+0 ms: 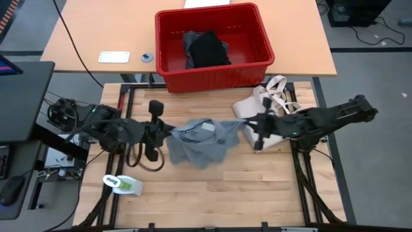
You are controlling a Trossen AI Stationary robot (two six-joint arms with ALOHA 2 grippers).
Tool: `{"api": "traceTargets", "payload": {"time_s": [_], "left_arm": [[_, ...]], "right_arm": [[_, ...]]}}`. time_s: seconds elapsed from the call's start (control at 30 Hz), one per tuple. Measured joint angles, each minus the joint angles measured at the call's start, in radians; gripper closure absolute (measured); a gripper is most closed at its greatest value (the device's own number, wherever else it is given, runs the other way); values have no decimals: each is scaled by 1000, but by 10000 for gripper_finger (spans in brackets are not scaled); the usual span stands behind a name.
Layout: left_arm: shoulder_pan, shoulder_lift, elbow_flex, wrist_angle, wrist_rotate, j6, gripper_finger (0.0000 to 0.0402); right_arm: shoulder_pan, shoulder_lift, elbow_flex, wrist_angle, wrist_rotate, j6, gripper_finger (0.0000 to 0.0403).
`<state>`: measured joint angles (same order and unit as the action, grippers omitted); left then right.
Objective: Fold Laundry from Bin
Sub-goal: Fold the gray shirt
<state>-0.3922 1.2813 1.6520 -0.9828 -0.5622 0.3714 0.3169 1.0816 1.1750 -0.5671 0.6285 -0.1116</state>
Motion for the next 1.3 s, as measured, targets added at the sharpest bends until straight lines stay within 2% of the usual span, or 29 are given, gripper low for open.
{"api": "traceTargets", "payload": {"time_s": [0.17,0.3,0.47,0.57,0.63,0.8,0.93,1.1,1.3], "left_arm": [[78,-1,-57,-103,143,-199,383],[115,2,-198,-49,194,-239,383],[135,3,-438,327,199,-170,363],[143,2,-550,536,198,-114,323],[155,2,-604,606,200,-110,286],[180,2,-672,610,221,-204,194],[164,1,-679,535,231,-413,152],[55,45,-679,403,238,-580,153],[-68,226,-679,374,121,-620,181]], "right_arm": [[22,-59,1,-187,-125,141,392],[34,-32,1,-394,-201,298,393],[38,29,0,-540,-230,467,393],[38,49,0,-597,-242,552,393],[38,58,0,-632,-259,608,393],[37,66,0,-696,-254,704,393],[32,66,0,-709,-246,780,393],[32,66,0,-733,-222,890,393],[32,66,0,-721,-195,904,393]]}}
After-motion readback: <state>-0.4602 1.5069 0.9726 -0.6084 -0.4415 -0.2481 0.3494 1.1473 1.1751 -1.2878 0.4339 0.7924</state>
